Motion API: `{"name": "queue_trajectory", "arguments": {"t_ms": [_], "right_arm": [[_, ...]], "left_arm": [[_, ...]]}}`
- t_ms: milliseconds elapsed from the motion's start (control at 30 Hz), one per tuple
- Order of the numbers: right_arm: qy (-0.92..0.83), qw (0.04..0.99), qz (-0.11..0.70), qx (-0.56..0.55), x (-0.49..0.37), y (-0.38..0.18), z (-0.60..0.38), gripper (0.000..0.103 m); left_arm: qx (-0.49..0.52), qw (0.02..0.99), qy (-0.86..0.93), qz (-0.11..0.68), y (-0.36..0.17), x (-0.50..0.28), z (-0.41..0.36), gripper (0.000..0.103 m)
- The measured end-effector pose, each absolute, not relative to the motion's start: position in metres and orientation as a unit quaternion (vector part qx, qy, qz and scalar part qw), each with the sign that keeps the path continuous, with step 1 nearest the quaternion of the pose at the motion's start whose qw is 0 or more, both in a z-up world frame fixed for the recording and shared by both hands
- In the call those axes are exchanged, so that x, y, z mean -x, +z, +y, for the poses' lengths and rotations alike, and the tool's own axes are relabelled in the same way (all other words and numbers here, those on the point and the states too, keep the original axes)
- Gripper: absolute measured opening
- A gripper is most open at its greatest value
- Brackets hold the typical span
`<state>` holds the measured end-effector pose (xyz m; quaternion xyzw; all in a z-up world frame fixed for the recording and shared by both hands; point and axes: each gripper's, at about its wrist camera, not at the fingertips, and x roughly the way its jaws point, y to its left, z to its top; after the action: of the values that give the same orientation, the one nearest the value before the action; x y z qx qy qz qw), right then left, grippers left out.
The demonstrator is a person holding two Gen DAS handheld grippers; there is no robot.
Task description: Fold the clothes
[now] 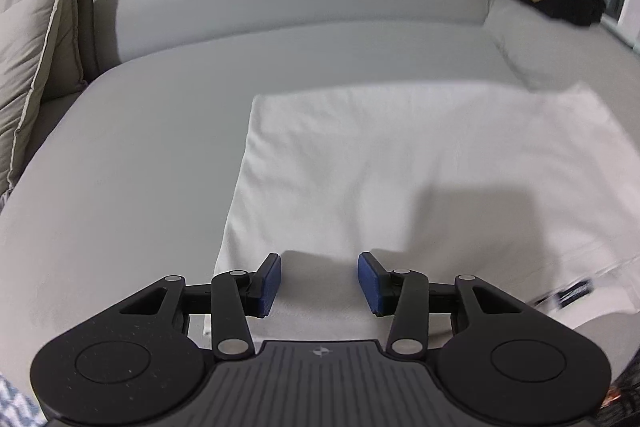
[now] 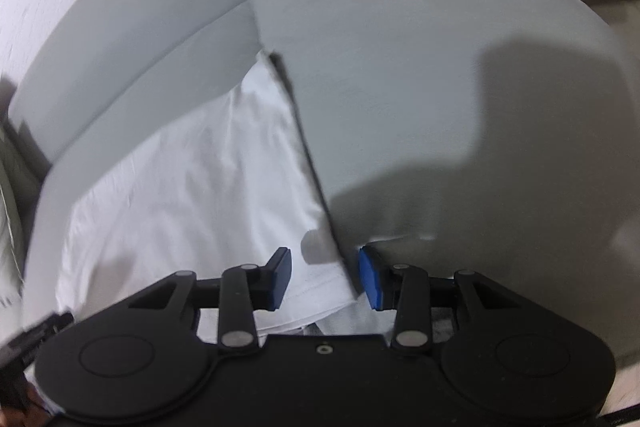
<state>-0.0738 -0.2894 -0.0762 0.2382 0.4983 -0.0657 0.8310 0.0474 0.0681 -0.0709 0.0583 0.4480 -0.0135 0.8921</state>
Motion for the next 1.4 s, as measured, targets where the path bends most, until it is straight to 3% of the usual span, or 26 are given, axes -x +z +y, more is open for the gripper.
{"name": "queue_trajectory", "arguments": {"t_ms": [33,233,300,400,600,833,900,1033,1133,1200,1267,1400], "right_arm": [[-0.069,0.833,0.501,-0.223,0.073,-0.077,-0.286,0.003],[-0.097,0.831,0.502,-0.220,0.082,-0.078,-0.288,0.004],[-0.086,0.829,0.502,-0.230,0.082,-0.072,-0.289,0.012],[-0.067,0.834,0.491,-0.241,0.083,-0.058,-0.290,0.045],[-0.038,0.839,0.444,-0.312,0.069,-0.036,-0.305,0.055],[-0.033,0.836,0.406,-0.368,0.031,-0.038,-0.319,0.064],[-0.035,0.832,0.399,-0.383,0.021,-0.044,-0.325,0.064],[-0.037,0.827,0.382,-0.410,0.004,-0.058,-0.340,0.064],[-0.039,0.820,0.380,-0.427,-0.011,-0.071,-0.352,0.063],[-0.034,0.810,0.386,-0.439,-0.021,-0.081,-0.359,0.058],[-0.018,0.803,0.390,-0.449,-0.031,-0.088,-0.362,0.046],[-0.001,0.807,0.399,-0.435,-0.053,-0.092,-0.357,0.043]], "left_arm": [[-0.066,0.888,-0.009,0.455,-0.072,-0.048,0.067,0.043],[-0.088,0.882,0.000,0.464,-0.067,-0.044,0.070,0.042],[-0.083,0.887,-0.001,0.454,-0.060,-0.040,0.069,0.040],[-0.077,0.900,-0.015,0.428,-0.045,-0.040,0.063,0.041],[-0.073,0.910,-0.028,0.406,-0.031,-0.066,0.044,0.043],[-0.054,0.901,-0.013,0.430,-0.065,-0.100,0.037,0.043],[-0.057,0.898,-0.006,0.437,-0.077,-0.104,0.039,0.043],[-0.059,0.903,-0.007,0.426,-0.083,-0.101,0.043,0.054],[-0.061,0.906,-0.009,0.419,-0.087,-0.098,0.045,0.054],[-0.063,0.908,-0.010,0.414,-0.090,-0.097,0.047,0.054],[-0.064,0.910,-0.011,0.409,-0.092,-0.096,0.049,0.054],[-0.061,0.911,-0.012,0.408,-0.093,-0.097,0.051,0.054]]}}
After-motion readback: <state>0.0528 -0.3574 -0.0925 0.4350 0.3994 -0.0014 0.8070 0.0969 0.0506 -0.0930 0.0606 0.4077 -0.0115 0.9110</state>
